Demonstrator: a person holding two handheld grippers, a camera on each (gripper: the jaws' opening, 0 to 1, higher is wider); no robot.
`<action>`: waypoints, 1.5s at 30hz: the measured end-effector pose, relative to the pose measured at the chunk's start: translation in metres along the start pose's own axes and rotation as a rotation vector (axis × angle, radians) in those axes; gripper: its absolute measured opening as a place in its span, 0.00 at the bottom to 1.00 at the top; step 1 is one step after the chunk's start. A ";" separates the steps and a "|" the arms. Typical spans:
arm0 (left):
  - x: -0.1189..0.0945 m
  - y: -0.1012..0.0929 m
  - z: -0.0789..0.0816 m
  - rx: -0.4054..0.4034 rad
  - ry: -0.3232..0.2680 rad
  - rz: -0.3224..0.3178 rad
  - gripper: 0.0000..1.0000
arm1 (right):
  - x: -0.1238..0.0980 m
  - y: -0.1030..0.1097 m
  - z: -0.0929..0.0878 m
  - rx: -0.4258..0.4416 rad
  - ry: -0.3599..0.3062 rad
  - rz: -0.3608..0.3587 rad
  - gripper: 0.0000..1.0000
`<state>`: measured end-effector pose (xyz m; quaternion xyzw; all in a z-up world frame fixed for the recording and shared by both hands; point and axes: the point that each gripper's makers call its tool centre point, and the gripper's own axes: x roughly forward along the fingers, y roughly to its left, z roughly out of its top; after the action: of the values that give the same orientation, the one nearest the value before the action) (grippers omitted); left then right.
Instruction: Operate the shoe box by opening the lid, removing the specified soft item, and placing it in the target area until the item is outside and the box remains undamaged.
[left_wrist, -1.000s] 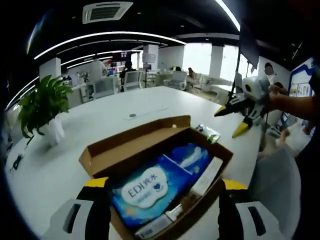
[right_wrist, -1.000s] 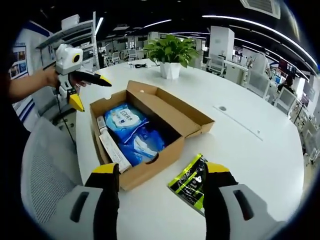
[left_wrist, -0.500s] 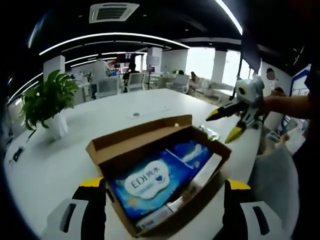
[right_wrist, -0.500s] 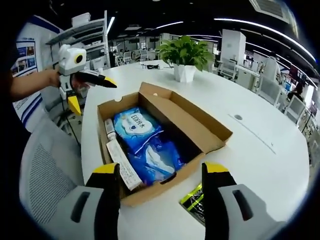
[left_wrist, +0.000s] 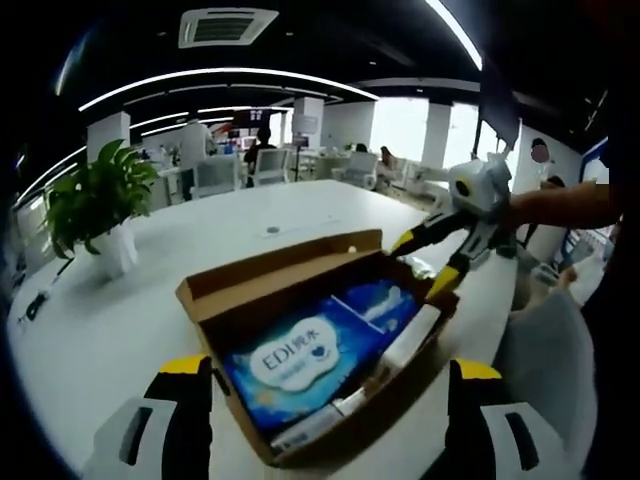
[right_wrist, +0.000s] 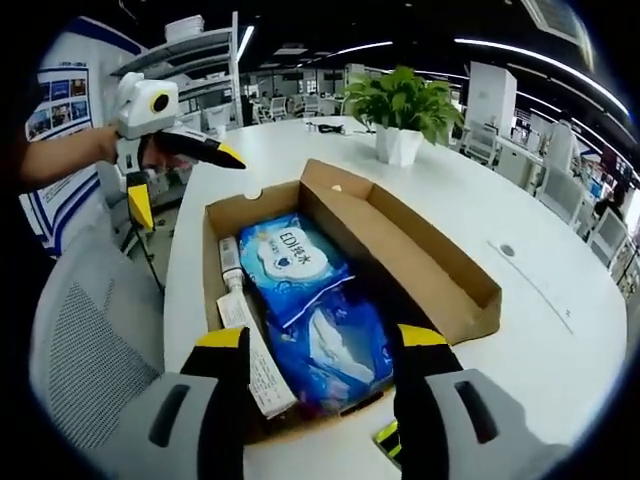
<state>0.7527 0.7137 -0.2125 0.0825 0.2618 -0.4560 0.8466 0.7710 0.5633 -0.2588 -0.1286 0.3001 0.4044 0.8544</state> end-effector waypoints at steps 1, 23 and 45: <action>-0.002 0.001 0.000 -0.002 -0.004 0.004 1.00 | 0.002 0.000 0.001 0.001 0.000 0.003 0.52; -0.012 0.009 -0.003 -0.005 -0.033 0.040 0.97 | 0.049 0.005 0.006 0.048 0.052 0.057 0.31; -0.021 0.011 -0.006 -0.029 -0.062 0.079 0.86 | 0.090 -0.003 0.013 0.184 0.096 0.044 0.19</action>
<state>0.7499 0.7380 -0.2080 0.0664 0.2386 -0.4208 0.8727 0.8227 0.6228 -0.3038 -0.0622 0.3791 0.3874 0.8380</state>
